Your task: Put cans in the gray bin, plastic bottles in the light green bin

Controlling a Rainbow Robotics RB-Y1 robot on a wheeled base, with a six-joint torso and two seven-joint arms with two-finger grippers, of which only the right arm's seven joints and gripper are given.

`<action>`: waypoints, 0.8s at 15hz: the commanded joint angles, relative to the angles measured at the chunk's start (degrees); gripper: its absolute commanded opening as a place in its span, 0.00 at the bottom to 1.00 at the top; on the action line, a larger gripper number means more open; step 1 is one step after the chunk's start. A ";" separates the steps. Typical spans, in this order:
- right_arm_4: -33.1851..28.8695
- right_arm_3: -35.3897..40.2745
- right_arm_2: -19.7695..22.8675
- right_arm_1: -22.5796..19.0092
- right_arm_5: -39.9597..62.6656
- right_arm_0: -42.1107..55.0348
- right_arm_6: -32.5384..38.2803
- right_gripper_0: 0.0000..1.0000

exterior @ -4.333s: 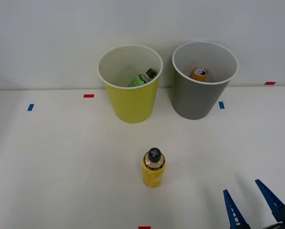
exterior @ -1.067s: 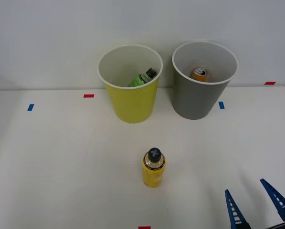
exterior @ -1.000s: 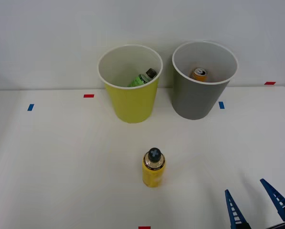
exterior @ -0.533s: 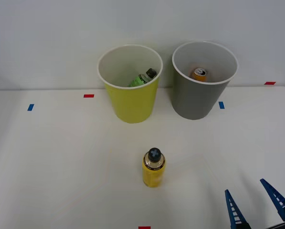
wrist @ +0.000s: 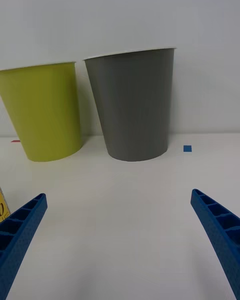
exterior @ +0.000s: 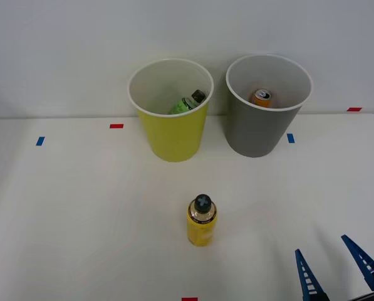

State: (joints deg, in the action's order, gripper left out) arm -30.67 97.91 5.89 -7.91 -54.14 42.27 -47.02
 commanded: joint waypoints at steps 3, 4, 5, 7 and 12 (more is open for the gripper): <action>0.00 0.00 0.00 0.00 0.00 0.00 0.00 1.00; 0.00 0.00 0.00 0.00 0.00 0.00 0.00 1.00; 0.00 0.00 0.00 0.00 0.00 0.00 0.00 1.00; 0.00 0.00 0.00 0.00 0.00 0.00 0.00 1.00; 0.00 0.00 0.00 0.00 0.00 0.00 0.00 1.00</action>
State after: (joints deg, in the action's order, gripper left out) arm -30.67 97.91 5.89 -7.91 -54.14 42.27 -47.02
